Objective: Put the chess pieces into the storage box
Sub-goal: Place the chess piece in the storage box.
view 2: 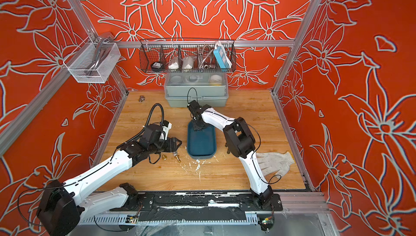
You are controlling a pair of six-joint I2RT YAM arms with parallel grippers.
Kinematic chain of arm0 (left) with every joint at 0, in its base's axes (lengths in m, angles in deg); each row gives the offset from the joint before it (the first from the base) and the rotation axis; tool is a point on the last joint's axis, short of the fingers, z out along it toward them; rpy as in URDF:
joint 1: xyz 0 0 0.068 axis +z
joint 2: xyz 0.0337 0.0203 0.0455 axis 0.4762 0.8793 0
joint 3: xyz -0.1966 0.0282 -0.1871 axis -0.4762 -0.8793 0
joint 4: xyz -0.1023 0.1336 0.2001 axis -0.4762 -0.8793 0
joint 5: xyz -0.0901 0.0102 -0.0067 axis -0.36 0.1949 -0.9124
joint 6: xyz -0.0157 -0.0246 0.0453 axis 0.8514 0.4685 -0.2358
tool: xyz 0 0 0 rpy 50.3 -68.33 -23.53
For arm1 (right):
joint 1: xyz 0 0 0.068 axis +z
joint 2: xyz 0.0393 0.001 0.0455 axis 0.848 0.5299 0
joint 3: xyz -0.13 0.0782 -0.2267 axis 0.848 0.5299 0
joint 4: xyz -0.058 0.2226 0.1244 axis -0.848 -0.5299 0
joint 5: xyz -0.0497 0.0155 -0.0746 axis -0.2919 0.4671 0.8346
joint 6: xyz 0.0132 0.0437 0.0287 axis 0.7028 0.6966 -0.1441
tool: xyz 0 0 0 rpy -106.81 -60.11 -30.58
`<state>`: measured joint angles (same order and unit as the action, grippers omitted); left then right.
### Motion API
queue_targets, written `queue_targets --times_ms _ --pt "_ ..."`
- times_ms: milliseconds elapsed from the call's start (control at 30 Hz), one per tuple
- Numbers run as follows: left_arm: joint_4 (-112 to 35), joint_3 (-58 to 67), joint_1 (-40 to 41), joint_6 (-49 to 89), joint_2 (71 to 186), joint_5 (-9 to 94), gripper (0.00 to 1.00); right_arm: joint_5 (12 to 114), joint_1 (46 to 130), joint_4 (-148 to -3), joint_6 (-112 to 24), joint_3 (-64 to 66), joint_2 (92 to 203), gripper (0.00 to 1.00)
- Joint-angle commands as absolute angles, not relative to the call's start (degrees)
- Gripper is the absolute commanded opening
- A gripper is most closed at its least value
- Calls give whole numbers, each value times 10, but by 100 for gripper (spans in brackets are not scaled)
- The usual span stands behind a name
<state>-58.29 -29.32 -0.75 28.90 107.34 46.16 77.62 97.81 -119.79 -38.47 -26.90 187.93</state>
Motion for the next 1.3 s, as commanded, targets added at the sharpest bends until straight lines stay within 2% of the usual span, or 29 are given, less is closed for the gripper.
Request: queue_targets --times_ms 0,633,733,867,1100,1267 --pt "-578 -301 -4 286 1067 466 62 791 982 -1228 -380 -281 1894 15" --pt "-576 -303 -4 289 1065 468 62 808 982 -1229 -385 -284 1900 17" --pt "-576 -302 -4 288 1066 467 62 802 983 -1229 -385 -286 1899 21" --pt "-575 -302 -4 287 1066 468 62 803 983 -1232 -388 -293 1897 34" --pt "-573 -299 -4 290 1069 469 62 796 983 -1241 -393 -301 1871 41" --pt "-576 -284 -4 289 1072 467 63 781 982 -1248 -394 -278 1814 45"
